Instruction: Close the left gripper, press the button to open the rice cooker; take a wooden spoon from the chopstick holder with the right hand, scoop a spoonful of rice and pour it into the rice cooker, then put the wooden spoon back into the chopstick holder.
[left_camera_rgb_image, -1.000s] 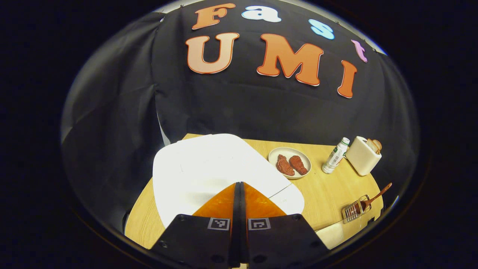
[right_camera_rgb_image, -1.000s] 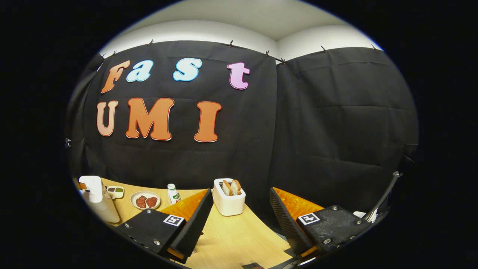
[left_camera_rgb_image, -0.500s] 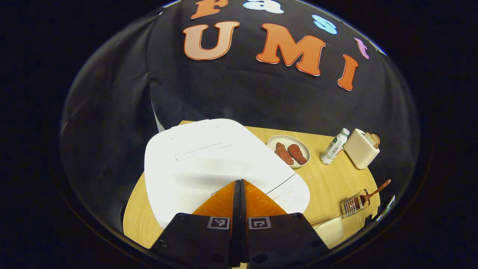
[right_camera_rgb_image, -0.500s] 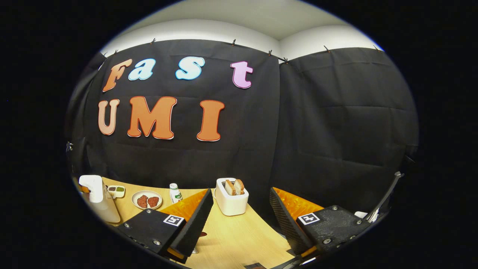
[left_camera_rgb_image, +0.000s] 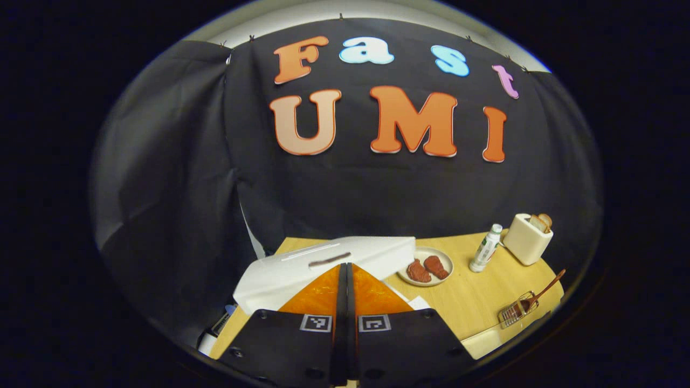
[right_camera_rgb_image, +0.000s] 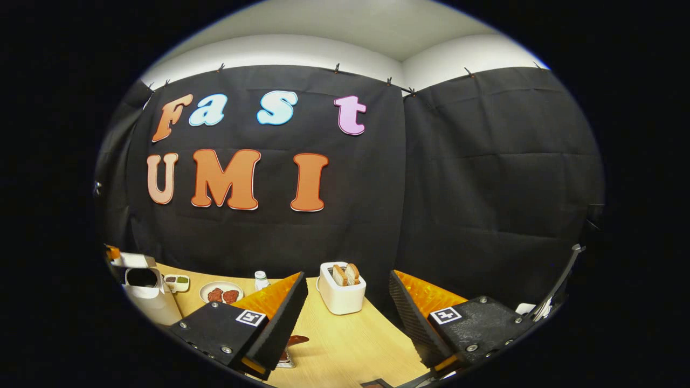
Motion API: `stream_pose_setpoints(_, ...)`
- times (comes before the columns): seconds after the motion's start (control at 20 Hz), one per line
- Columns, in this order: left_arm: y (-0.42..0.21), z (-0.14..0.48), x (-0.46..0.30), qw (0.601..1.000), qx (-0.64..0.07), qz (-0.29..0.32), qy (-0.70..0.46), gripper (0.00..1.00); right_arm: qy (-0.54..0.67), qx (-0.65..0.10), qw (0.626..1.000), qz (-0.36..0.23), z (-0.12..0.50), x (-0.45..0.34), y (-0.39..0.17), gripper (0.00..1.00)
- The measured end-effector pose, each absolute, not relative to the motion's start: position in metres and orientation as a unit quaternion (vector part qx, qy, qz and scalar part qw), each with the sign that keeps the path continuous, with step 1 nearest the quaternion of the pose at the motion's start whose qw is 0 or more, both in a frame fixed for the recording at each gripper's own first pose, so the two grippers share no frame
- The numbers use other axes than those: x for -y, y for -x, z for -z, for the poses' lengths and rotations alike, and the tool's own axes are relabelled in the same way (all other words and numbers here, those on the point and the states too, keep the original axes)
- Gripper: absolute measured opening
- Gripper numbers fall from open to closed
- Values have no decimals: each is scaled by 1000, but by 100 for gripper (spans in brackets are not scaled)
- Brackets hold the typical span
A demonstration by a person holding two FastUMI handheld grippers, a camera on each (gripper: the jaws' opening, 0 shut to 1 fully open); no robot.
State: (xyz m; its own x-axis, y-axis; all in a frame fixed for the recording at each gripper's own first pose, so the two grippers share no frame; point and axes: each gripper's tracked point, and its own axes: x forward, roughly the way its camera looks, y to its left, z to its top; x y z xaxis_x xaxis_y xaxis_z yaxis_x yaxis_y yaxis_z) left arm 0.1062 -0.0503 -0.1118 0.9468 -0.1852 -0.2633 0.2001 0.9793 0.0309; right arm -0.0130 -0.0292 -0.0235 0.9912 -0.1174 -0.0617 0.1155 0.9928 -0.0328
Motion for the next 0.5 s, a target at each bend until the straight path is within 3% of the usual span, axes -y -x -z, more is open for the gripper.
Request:
stream_pose_setpoints(0.3, -73, 62, 31, 995, -67, 79, 1, 4, -2, -21, 999, 40, 30, 19, 17, 95)
stream_pose_setpoints(0.35, -71, 60, 29, 995, -65, 73, 0, 5, -4, -19, 999, 37, 32, 17, 17, 99)
stream_pose_setpoints(0.5, -60, 56, 20, 996, -61, 57, 3, 5, -10, -10, 999, 29, 42, 10, 10, 95)
